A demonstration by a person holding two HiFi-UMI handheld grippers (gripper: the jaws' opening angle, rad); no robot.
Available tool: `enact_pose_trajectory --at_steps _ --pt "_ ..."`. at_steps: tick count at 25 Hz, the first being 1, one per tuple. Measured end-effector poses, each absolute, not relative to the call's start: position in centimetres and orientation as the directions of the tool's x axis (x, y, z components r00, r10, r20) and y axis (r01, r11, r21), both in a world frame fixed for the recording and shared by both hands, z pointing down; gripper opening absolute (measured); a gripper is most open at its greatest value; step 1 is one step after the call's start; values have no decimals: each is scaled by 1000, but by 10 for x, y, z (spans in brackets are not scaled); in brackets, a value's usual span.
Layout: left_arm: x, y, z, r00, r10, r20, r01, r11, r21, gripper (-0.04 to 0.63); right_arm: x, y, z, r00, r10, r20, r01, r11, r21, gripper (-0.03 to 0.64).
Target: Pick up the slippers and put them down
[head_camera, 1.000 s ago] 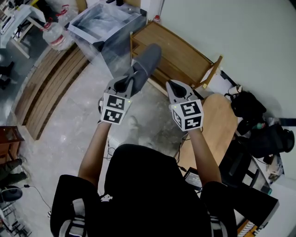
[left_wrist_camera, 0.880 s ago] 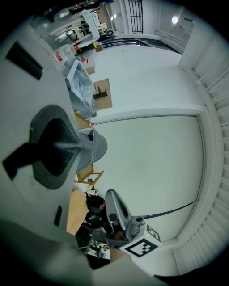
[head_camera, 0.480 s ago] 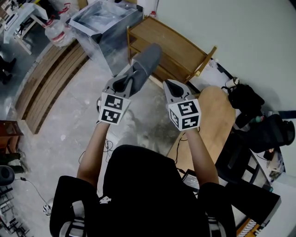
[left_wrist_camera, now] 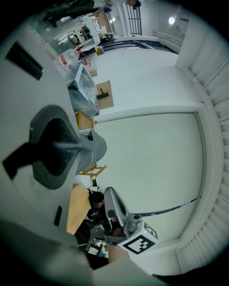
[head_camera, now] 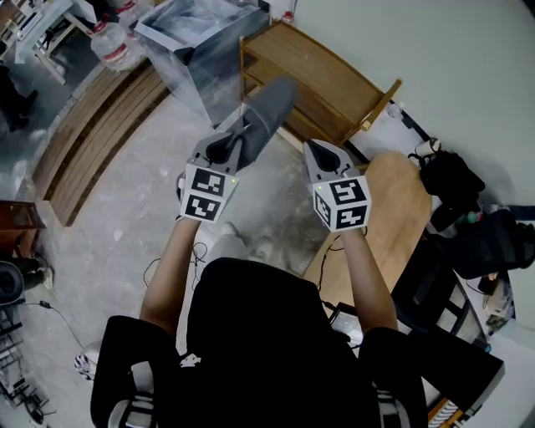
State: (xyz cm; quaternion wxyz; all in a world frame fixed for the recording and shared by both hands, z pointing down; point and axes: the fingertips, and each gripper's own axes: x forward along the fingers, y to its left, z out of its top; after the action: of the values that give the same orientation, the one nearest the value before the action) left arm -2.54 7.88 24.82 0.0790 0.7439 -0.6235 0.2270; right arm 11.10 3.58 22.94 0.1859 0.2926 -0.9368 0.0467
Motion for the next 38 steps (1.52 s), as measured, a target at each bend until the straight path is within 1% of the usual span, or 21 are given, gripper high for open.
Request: enact_pose_trajectory --at_steps 6,12,22,31,38 --pt "-43 86 260 98 -888 449 -969 -188 -162 23 96 36 242 -753 -521 401 -566 824 8 -2" --pt "-64 93 283 107 -867 486 -972 -194 -132 23 77 39 257 -743 -511 432 -569 822 -6 -2" --pt "-102 89 326 115 -847 520 -976 -193 -99 23 41 35 308 -726 -475 497 -564 825 -36 -2" --pt "-127 74 399 127 -801 585 -973 -214 -81 23 14 15 371 -716 -450 534 -565 822 -66 -2" --pt "-124 64 471 141 -778 612 -969 -236 -77 23 26 4 443 -700 -459 547 -597 797 -95 -2"
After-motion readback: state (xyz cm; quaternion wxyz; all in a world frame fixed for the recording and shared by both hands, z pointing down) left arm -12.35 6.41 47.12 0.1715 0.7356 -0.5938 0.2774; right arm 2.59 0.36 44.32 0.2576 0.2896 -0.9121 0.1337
